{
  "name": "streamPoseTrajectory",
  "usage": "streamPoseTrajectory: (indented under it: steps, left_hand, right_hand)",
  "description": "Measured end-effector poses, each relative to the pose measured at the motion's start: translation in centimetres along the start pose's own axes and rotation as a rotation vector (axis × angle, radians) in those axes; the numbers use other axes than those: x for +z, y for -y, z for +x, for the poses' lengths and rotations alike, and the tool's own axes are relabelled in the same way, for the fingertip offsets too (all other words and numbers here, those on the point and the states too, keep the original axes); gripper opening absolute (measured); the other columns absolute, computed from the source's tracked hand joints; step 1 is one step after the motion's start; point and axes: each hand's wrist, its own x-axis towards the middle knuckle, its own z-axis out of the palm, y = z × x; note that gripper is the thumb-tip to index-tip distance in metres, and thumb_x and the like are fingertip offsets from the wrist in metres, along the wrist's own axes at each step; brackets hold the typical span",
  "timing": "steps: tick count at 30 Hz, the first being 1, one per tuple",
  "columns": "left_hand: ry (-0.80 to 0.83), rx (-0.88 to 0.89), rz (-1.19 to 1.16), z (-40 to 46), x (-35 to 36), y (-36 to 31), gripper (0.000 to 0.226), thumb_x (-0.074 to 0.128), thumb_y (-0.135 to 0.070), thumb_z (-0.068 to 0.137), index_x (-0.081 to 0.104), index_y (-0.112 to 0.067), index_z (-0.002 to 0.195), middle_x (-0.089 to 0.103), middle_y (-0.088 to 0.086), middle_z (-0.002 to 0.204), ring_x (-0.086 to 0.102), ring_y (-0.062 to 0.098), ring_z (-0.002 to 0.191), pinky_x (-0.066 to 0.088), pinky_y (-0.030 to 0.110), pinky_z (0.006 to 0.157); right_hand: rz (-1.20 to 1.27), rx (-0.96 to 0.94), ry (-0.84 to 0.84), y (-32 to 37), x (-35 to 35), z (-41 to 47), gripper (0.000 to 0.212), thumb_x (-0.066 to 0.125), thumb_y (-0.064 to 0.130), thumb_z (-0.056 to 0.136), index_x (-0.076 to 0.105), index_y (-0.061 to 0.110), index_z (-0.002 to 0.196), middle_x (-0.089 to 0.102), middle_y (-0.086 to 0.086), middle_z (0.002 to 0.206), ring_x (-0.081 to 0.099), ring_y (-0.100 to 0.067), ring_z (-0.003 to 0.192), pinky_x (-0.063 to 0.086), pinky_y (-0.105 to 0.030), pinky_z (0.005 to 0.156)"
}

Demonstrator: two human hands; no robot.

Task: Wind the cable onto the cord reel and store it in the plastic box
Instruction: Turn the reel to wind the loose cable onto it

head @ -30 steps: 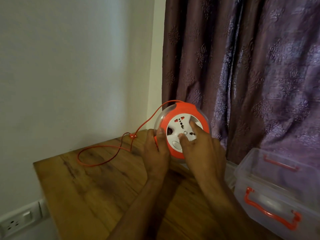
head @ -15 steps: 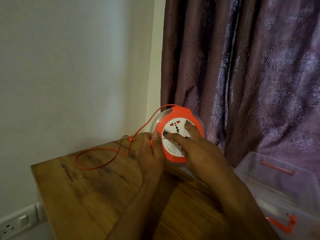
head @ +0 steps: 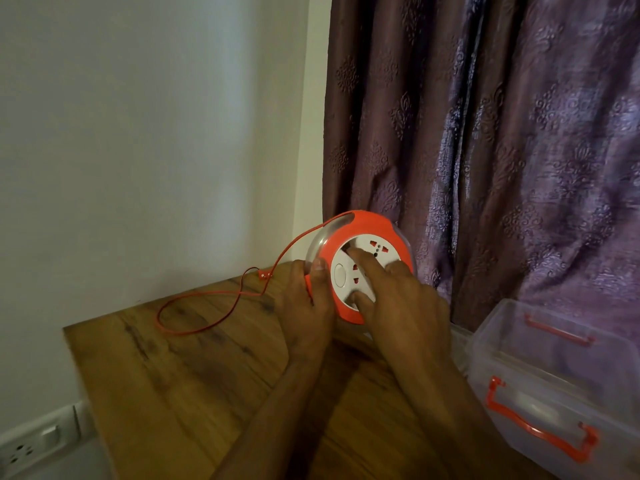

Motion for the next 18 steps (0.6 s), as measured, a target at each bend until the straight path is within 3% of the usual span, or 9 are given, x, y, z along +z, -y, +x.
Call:
streamPoseTrajectory:
  steps: [3, 7, 12, 16, 18]
  left_hand:
    - [0.020, 0.027, 0.030, -0.2, 0.0, 0.0, 0.018, 0.040, -0.038, 0.099, 0.050, -0.023, 0.098, 0.053, -0.020, 0.082, 0.056, -0.004, 0.064, 0.042, -0.001, 0.049]
    - [0.001, 0.071, 0.026, -0.3, 0.2, 0.2, 0.034, 0.032, -0.052, 0.092, 0.050, -0.024, 0.096, 0.058, -0.012, 0.086, 0.057, -0.005, 0.062, 0.042, -0.002, 0.050]
    - [0.018, 0.088, 0.010, -0.4, 0.6, 1.0, 0.042, 0.030, -0.059, 0.095, 0.054, -0.025, 0.097, 0.063, -0.011, 0.087, 0.064, -0.003, 0.067, 0.048, 0.003, 0.053]
    - [-0.004, 0.027, -0.028, -0.2, 0.6, 0.9, 0.031, 0.035, -0.053, 0.097, 0.054, -0.029, 0.097, 0.063, -0.019, 0.081, 0.067, -0.005, 0.066, 0.050, 0.007, 0.052]
    - [-0.041, -0.021, -0.053, 0.2, 0.4, 0.9, 0.031, 0.035, -0.053, 0.096, 0.055, -0.030, 0.098, 0.062, -0.022, 0.080, 0.067, -0.008, 0.068, 0.050, 0.007, 0.051]
  right_hand:
    - [0.012, 0.049, -0.064, 0.2, 0.2, -0.2, 0.064, 0.045, 0.063, 0.086, 0.019, 0.044, 0.141, 0.061, -0.002, 0.122, 0.062, -0.026, 0.101, 0.050, -0.037, 0.076]
    - [0.023, 0.132, -0.140, 0.6, 0.0, -0.4, 0.066, 0.041, 0.071, 0.082, 0.030, 0.039, 0.138, 0.068, -0.005, 0.110, 0.065, -0.029, 0.093, 0.051, -0.037, 0.072]
    - [0.158, 0.289, -0.092, 0.5, 0.1, -0.3, 0.067, 0.037, 0.074, 0.080, 0.034, 0.034, 0.133, 0.064, -0.009, 0.115, 0.061, -0.033, 0.099, 0.047, -0.037, 0.074]
    - [0.176, 0.196, -0.162, 0.2, -0.7, -0.1, 0.053, 0.045, 0.063, 0.085, 0.041, 0.029, 0.126, 0.066, -0.009, 0.108, 0.063, -0.033, 0.092, 0.040, -0.032, 0.064]
    - [0.196, 0.066, -0.223, 0.3, -1.2, 0.1, 0.043, 0.050, 0.049, 0.089, 0.043, 0.028, 0.126, 0.062, -0.004, 0.116, 0.064, -0.029, 0.090, 0.039, -0.029, 0.062]
